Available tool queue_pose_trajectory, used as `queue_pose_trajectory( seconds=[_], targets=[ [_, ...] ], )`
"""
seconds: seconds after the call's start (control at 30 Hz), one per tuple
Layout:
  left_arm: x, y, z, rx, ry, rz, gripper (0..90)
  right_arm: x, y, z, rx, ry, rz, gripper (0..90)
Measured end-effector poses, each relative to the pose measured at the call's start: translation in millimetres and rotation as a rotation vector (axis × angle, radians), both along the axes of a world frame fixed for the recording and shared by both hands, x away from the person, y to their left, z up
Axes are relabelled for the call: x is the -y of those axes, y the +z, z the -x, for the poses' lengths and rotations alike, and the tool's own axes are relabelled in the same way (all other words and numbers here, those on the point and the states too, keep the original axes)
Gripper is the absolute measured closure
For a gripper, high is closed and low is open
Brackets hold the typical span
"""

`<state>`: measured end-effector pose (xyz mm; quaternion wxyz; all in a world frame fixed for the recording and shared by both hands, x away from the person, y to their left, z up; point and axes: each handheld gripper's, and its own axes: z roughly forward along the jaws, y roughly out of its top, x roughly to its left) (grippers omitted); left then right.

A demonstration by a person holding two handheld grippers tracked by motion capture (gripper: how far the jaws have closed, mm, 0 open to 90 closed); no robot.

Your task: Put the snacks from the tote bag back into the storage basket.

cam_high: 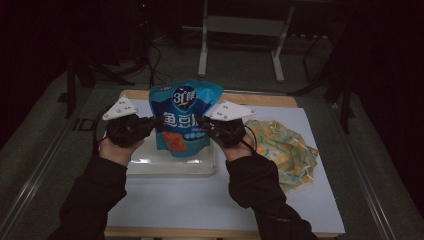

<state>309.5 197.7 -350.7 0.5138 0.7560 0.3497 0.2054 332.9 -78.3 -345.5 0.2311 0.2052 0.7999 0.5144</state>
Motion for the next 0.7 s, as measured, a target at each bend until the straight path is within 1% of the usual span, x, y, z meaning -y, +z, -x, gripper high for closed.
queue_pose_trajectory(
  seconds=[0.17, 0.3, 0.4, 0.43, 0.47, 0.5, 0.63, 0.7],
  targets=[
    [-7.2, -11.6, -0.8, -0.015, -0.002, 0.014, 88.9, -7.5, -9.0, -0.2, -0.006, 0.006, 0.010, 89.6],
    [-9.6, -22.9, -2.1, -0.026, -0.004, 0.014, 89.0, -10.7, -19.2, -1.1, -0.020, 0.006, 0.014, 89.6],
    [-9.7, -30.4, -3.0, -0.034, -0.006, 0.011, 89.0, -11.8, -26.2, -1.6, -0.032, 0.003, 0.020, 89.6],
    [-9.7, -30.4, -3.0, -0.034, -0.006, 0.011, 88.9, -11.8, -26.2, -1.6, -0.032, 0.003, 0.020, 89.6],
    [-9.5, -36.0, -3.8, -0.038, -0.009, 0.017, 88.9, -12.0, -28.7, -1.5, -0.032, 0.003, 0.022, 89.6],
    [-8.8, -38.4, -3.8, -0.036, -0.009, 0.015, 88.9, -11.1, -33.8, -1.3, -0.035, 0.002, 0.022, 89.6],
    [-6.5, -48.9, -6.5, -0.048, -0.019, 0.020, 88.9, -8.4, -43.4, -1.7, -0.047, -0.006, 0.022, 89.6],
    [-5.3, -55.0, -7.4, -0.042, -0.025, 0.020, 88.9, -7.2, -47.8, -1.2, -0.048, -0.011, 0.030, 89.6]
  ],
)
